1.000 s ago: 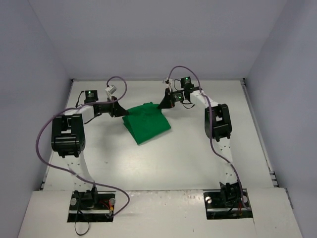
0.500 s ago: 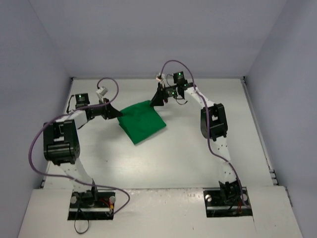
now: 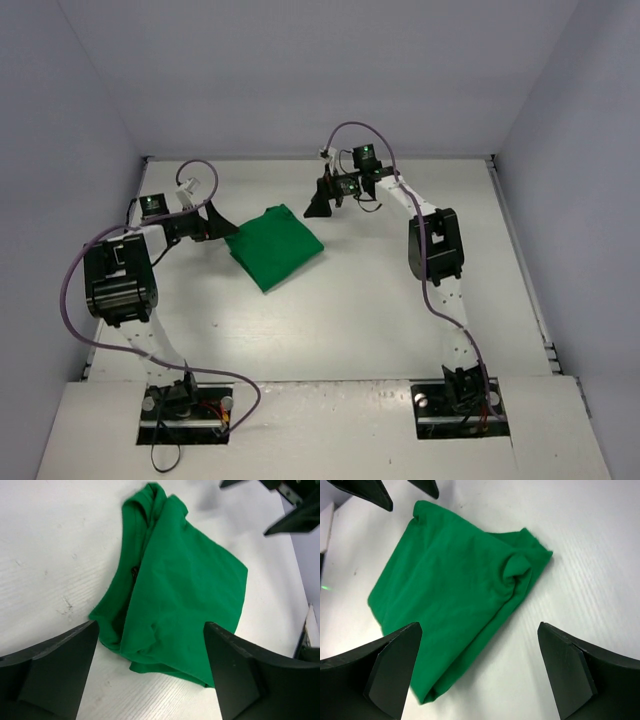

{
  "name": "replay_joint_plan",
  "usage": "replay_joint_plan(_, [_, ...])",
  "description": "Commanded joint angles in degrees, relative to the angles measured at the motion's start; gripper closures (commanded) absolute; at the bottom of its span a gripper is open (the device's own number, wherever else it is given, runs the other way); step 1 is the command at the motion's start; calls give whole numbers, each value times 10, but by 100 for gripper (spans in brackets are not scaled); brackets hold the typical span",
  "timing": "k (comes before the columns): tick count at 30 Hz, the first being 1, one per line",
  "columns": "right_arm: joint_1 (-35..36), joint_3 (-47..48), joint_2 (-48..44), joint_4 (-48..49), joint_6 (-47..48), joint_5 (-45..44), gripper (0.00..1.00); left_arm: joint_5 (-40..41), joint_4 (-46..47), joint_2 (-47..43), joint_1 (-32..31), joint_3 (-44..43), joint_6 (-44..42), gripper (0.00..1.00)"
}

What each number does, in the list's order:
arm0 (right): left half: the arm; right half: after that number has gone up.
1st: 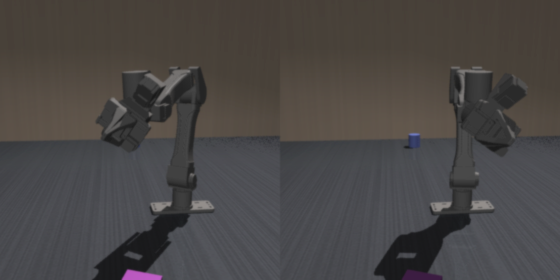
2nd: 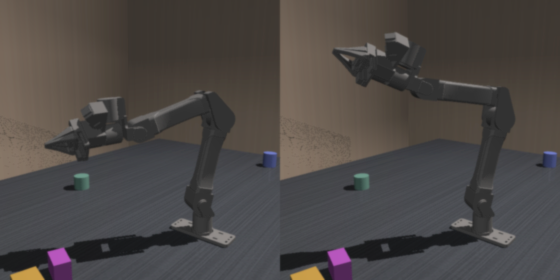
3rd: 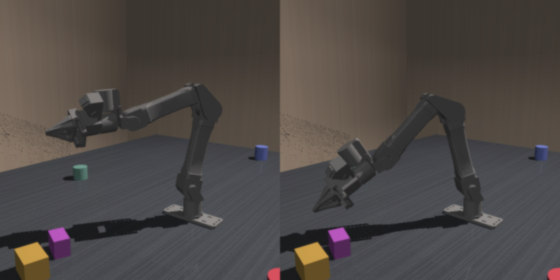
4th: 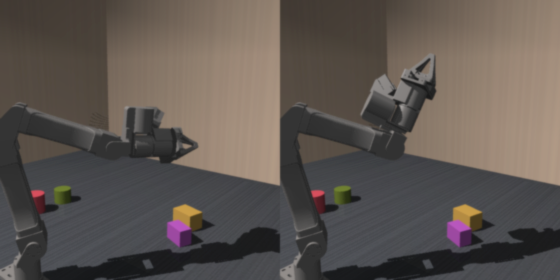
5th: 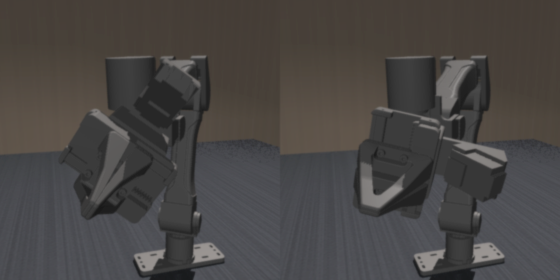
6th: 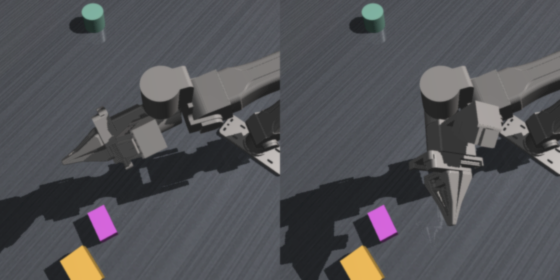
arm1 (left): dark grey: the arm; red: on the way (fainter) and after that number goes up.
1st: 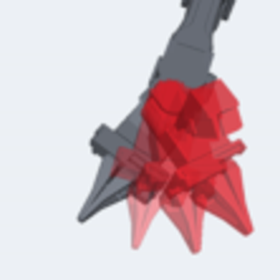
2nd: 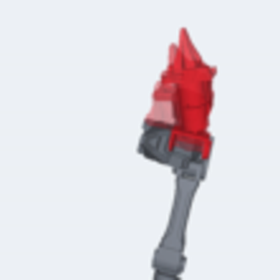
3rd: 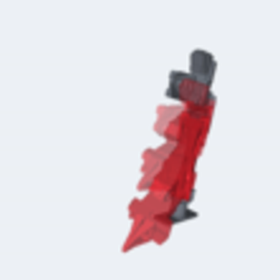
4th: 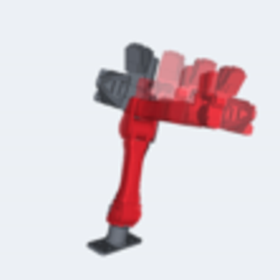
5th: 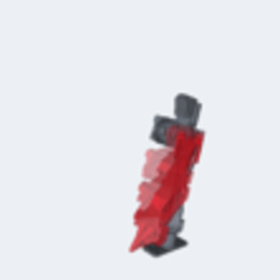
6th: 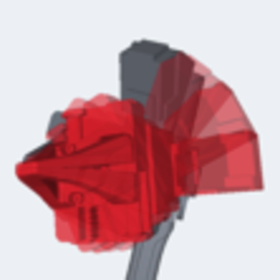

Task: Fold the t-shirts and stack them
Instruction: Fold the long partially folded tshirt into a neat square, then put the neatly folded tshirt into the corner of the board with the left arm

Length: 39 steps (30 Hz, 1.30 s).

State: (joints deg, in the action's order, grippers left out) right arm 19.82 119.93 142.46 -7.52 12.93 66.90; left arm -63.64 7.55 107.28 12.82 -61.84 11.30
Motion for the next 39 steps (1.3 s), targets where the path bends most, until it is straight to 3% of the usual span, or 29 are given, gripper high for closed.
replay_joint_plan(1, [-33,-81,-185,11,1,-6,0,79,31,-141,-1,-40,25,11])
replay_joint_plan(2, [-34,-104,-187,11,4,-6,0,82,30,-159,-2,-50,25,10])
replay_joint_plan(3, [-48,-143,-216,10,12,-21,0,171,-86,-178,-35,-89,-28,10])
replay_joint_plan(6, [-69,-241,-293,11,39,-81,0,417,-263,-200,-158,-180,-81,9])
replay_joint_plan(12, [-86,-366,-397,13,27,-260,0,645,-422,-151,-293,-241,99,9])
replay_joint_plan(19, [-129,-445,-468,12,21,-246,0,716,-435,-109,-338,-234,366,9])
replay_joint_plan(22, [-134,-469,-483,13,23,-242,0,718,-435,-89,-346,-246,420,9])
replay_joint_plan(32, [-135,-497,-491,13,29,-240,0,720,-435,-24,-363,-247,498,9])
replay_joint_plan(39, [-135,-497,-488,12,30,-239,0,728,-434,83,-356,-295,505,9])
